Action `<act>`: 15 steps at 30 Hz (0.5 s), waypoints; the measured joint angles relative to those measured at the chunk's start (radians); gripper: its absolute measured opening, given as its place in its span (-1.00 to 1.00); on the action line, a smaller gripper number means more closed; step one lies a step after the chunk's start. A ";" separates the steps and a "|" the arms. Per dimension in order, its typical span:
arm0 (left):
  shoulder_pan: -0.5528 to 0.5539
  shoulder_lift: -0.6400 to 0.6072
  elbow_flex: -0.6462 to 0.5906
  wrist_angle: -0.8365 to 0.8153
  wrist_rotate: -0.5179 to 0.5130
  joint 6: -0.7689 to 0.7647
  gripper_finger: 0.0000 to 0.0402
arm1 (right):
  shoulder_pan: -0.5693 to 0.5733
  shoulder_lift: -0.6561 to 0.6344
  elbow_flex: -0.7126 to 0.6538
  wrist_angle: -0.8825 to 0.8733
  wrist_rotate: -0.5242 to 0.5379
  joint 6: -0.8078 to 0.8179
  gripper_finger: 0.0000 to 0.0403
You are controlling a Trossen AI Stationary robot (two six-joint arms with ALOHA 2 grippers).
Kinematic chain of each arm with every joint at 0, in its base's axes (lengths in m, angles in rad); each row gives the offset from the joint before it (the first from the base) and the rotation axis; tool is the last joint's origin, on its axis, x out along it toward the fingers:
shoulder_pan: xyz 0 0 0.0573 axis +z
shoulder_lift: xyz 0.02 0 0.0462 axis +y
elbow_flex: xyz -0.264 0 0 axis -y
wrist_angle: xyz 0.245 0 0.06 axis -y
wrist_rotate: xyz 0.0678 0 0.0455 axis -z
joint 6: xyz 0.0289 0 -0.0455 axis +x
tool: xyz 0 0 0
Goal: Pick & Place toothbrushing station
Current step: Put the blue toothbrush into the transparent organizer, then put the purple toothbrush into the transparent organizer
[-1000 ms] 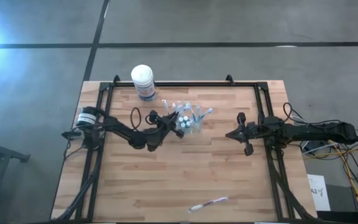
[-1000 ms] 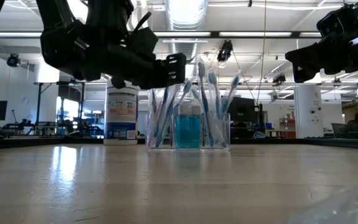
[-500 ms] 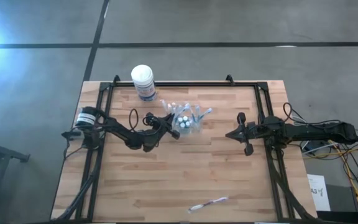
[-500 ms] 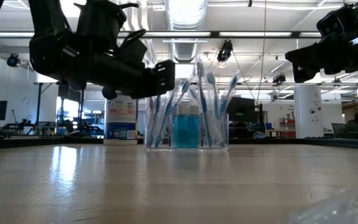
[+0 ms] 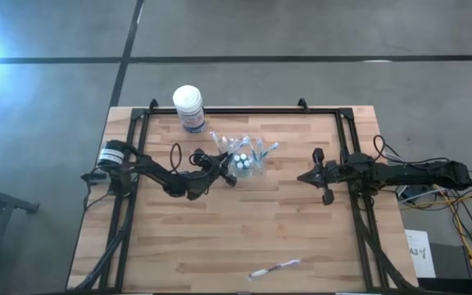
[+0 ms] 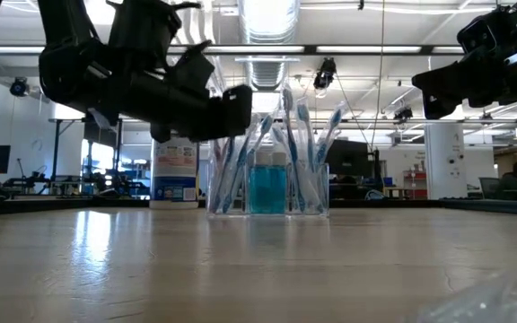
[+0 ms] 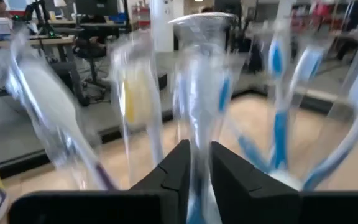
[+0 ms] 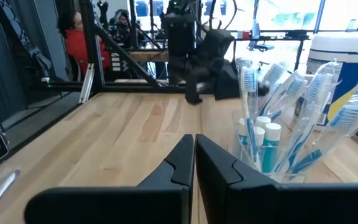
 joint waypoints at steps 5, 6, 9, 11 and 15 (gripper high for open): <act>-0.004 -0.051 0.000 0.000 0.039 0.018 -0.58 | 0.000 0.000 0.000 0.000 0.000 0.009 -0.94; -0.007 -0.065 0.000 0.000 0.048 0.034 -0.56 | 0.000 0.000 0.000 0.000 -0.001 0.009 -0.94; -0.023 -0.117 0.001 0.000 0.053 0.086 -0.51 | 0.000 0.000 0.000 0.000 -0.001 0.009 -0.94; -0.035 -0.158 0.001 -0.028 0.054 0.122 -0.49 | 0.000 0.000 0.000 0.000 -0.001 0.008 -0.94; -0.085 -0.256 0.001 -0.075 0.099 0.247 -0.48 | 0.000 0.000 0.000 0.000 -0.001 0.008 -0.94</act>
